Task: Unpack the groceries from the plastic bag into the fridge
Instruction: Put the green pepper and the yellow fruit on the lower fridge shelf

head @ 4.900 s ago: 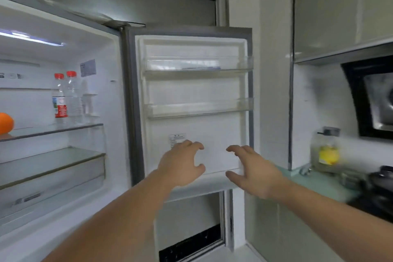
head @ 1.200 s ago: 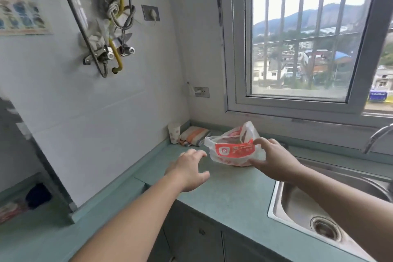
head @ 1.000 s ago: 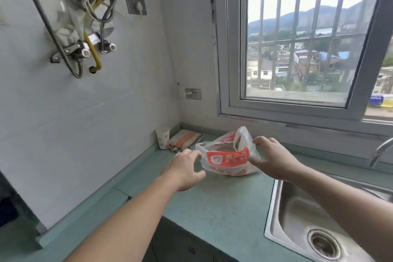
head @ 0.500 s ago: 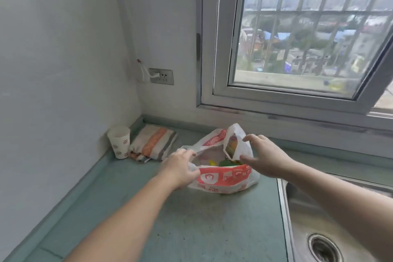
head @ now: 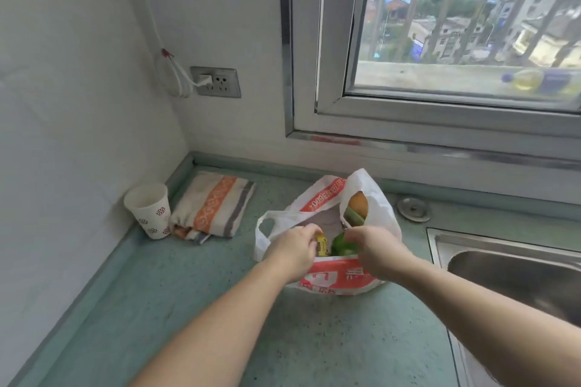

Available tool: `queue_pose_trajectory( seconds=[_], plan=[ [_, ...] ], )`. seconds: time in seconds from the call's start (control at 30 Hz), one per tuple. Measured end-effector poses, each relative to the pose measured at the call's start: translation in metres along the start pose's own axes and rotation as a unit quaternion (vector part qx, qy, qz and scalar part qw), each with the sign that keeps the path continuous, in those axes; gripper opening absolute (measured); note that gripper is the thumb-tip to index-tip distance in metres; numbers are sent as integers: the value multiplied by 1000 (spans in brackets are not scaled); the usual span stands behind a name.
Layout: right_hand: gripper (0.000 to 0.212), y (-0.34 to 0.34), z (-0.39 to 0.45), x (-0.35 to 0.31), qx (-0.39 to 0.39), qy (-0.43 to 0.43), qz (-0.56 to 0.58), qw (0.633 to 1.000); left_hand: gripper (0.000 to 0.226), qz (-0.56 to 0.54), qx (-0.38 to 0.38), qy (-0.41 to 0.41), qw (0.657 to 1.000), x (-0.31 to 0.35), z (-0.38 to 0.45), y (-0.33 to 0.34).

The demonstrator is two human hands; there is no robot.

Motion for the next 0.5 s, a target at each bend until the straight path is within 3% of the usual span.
queue_pose_trajectory(
  seconds=[0.13, 0.27, 0.33, 0.5],
  plan=[
    [33, 13, 11, 27, -19, 29, -37, 999, 42, 26, -35, 14, 999, 21, 18, 27],
    [46, 12, 19, 57, 8, 61, -12, 998, 69, 71, -79, 40, 994, 41, 37, 64],
    [41, 10, 26, 71, 21, 78, -3, 997, 75, 84, -89, 41, 992, 48, 46, 76],
    [46, -4, 44, 88, 60, 100, 19, 993, 71, 127, -105, 59, 985, 62, 63, 92]
  ],
)
Point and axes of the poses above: each hand's wrist, its own z-axis towards the middle knuckle, its own y-axis out of the palm, x = y × z, the point moved 10 cm from there along z, towards the middle knuckle, and after that the axes turned 4 degrees about -y, right-handed, at the moved point
